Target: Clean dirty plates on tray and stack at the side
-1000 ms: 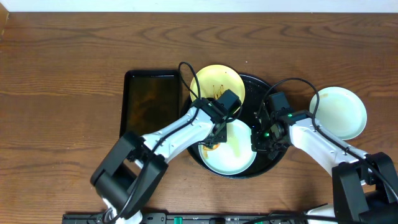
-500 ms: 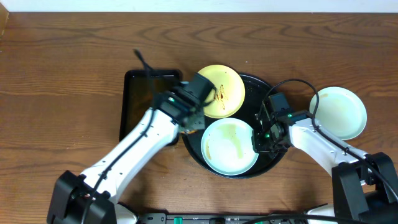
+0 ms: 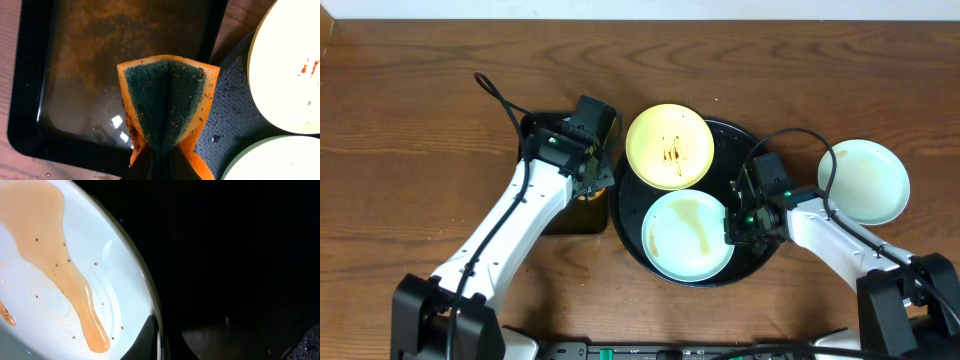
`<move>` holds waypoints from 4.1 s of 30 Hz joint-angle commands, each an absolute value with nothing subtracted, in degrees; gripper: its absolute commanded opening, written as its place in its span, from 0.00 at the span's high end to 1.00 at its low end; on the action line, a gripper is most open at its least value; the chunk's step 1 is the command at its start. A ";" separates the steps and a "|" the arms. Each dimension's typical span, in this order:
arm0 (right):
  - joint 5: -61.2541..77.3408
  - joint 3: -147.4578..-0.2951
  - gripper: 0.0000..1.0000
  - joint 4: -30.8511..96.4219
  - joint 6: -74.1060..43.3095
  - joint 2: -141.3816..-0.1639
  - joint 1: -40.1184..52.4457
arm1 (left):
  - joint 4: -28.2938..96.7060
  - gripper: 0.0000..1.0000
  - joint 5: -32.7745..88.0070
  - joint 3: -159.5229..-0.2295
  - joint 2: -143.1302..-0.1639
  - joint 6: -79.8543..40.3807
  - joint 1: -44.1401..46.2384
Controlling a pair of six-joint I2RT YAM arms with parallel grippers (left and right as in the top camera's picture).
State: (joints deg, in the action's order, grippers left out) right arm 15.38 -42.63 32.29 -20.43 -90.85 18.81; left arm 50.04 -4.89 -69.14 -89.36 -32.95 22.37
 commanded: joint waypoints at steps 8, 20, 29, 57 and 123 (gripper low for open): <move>7.51 -46.59 0.99 35.38 -14.98 -85.76 15.22 | 50.30 0.92 -5.65 -69.76 -89.17 -32.36 22.13; -14.13 -48.77 0.99 32.18 0.12 -69.89 14.98 | 50.26 0.92 -5.65 -69.76 -89.17 -32.38 22.13; -16.64 -48.77 0.99 27.99 6.59 -66.08 15.07 | 50.11 0.92 -5.65 -69.76 -89.17 -32.38 22.13; 0.91 -45.10 0.76 47.53 -30.65 -81.36 15.07 | 49.91 0.92 -5.63 -69.76 -89.17 -32.38 22.13; -2.28 -47.46 0.99 30.96 -17.47 -82.54 13.13 | 49.89 0.92 -5.61 -69.76 -89.17 -32.82 22.13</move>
State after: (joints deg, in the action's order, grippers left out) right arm -0.67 -44.10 31.33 -24.03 -86.78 14.44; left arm 49.71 -4.89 -69.14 -89.36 -32.97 22.37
